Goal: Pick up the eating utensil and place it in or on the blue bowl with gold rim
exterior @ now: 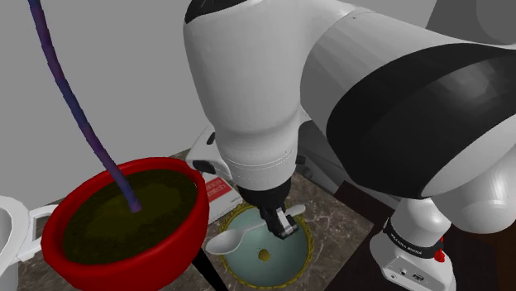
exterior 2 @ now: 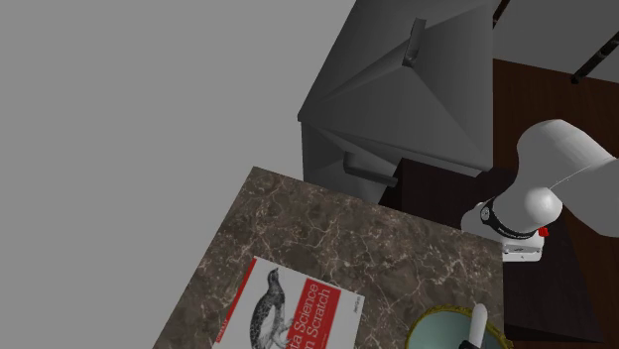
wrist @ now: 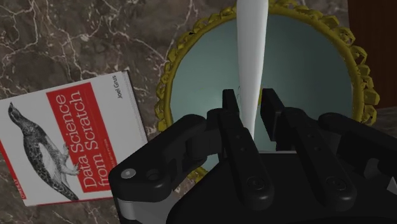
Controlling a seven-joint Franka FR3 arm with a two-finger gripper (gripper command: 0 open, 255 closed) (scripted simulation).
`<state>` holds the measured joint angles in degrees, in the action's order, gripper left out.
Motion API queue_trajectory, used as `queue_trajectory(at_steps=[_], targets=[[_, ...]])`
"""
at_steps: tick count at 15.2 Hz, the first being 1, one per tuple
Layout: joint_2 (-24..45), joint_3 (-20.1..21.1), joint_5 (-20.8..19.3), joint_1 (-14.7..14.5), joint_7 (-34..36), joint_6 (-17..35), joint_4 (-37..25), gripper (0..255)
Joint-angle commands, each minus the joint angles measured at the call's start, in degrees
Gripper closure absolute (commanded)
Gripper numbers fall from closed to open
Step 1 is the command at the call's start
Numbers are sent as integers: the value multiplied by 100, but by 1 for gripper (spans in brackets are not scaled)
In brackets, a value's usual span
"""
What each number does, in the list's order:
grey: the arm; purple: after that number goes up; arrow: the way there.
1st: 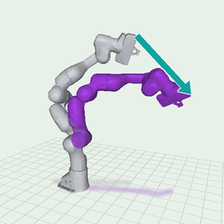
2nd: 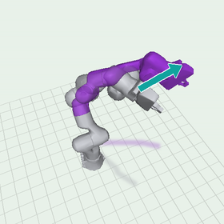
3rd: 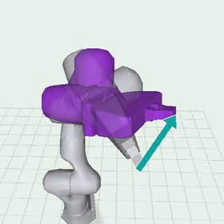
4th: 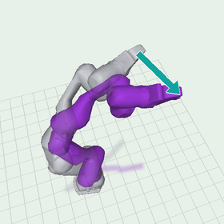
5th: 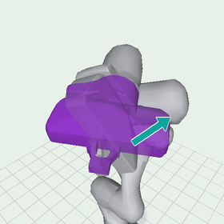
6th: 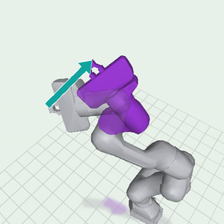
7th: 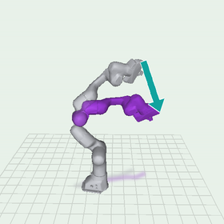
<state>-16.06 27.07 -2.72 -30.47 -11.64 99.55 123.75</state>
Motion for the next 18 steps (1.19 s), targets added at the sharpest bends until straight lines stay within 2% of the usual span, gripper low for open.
queue_trajectory(at_steps=[1, 6, 10, 18], targets=[[75, 19, 10, -6, 1, -19, 44, 0], [72, 15, 10, -7, -1, 13, 80, 0], [176, 56, -12, -11, 29, -709, -732, 0], [176, 56, -12, -11, 29, -709, -732, 0]])
